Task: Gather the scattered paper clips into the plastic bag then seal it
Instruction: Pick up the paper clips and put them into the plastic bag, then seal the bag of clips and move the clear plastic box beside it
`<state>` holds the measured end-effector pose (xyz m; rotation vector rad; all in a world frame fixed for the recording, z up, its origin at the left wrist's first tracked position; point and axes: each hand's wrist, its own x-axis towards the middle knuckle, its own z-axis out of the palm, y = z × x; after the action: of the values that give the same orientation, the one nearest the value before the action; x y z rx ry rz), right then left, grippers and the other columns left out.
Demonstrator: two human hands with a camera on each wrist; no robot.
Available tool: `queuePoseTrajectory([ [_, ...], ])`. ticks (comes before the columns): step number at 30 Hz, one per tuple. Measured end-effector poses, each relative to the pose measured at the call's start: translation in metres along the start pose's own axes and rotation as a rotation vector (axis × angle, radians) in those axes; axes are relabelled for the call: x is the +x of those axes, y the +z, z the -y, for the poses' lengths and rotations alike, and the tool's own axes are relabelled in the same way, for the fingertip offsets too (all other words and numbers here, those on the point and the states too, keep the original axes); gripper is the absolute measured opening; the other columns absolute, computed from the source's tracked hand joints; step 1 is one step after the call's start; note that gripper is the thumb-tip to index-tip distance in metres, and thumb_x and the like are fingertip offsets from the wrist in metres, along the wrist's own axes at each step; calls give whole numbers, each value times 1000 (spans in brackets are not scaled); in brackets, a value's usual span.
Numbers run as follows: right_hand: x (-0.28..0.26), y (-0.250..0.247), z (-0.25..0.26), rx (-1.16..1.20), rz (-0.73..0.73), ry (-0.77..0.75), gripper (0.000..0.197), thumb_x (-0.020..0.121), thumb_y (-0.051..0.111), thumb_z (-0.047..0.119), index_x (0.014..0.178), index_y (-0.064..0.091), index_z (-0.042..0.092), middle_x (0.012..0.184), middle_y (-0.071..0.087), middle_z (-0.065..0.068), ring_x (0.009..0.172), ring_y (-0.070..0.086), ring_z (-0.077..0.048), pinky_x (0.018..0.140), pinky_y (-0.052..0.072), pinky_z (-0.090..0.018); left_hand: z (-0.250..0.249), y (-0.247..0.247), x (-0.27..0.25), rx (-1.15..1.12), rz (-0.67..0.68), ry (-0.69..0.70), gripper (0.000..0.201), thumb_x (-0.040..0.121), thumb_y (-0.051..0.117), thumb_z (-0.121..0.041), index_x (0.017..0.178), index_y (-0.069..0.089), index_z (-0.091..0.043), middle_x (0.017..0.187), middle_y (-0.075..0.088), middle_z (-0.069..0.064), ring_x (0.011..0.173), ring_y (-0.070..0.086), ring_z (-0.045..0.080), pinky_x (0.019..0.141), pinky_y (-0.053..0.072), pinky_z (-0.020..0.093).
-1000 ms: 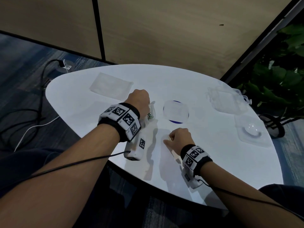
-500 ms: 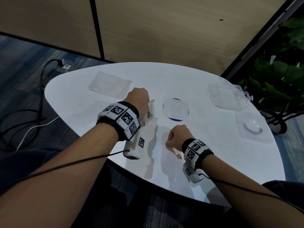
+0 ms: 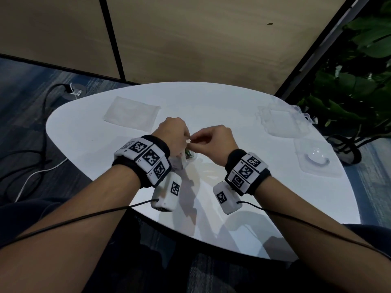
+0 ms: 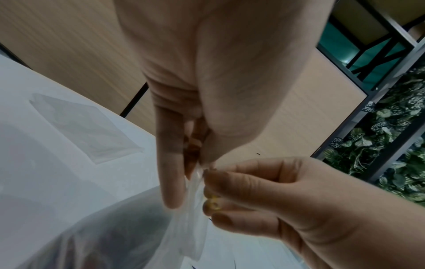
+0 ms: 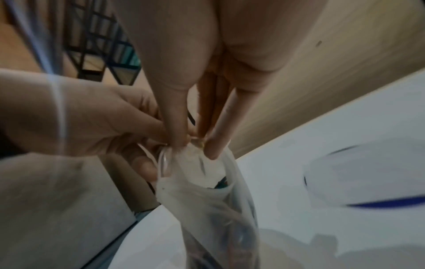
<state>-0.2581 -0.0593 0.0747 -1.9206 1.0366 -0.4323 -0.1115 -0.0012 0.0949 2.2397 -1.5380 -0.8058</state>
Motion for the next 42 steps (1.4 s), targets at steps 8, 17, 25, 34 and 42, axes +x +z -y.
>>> queuePoseTrajectory([
  [8,-7,-35,-31,-178,127,-44,37,78,72,8,113,72,23,112,71,6,91,70,-9,84,57,-26,-15,-6,-13,-150,178,97,26,102,46,-11,101,71,-19,85,71,9,62,74,22,72,64,33],
  [17,-40,-37,-48,382,68,223,25,90,69,17,83,71,-7,80,72,-21,64,69,-21,67,60,-31,-28,12,-6,2,113,360,18,95,60,-30,107,73,-32,105,66,-4,101,62,14,94,49,31],
  [25,-44,-27,-55,536,112,258,24,96,55,7,97,69,-12,91,71,-26,77,70,-24,80,60,-31,-29,38,15,93,60,479,15,91,65,-38,97,72,-26,107,56,0,105,52,16,99,44,36],
  [34,-21,-32,-70,731,76,458,23,92,60,5,103,65,-15,84,68,-19,68,70,-25,69,62,-32,-5,44,41,151,67,401,23,97,58,-36,99,71,-18,111,58,0,111,51,19,104,41,38],
  [42,9,-49,-113,536,10,498,25,92,63,13,105,68,-7,92,70,-17,69,71,-26,69,62,-34,17,45,70,168,45,178,33,98,58,-35,107,73,-7,112,66,11,109,61,27,95,45,35],
])
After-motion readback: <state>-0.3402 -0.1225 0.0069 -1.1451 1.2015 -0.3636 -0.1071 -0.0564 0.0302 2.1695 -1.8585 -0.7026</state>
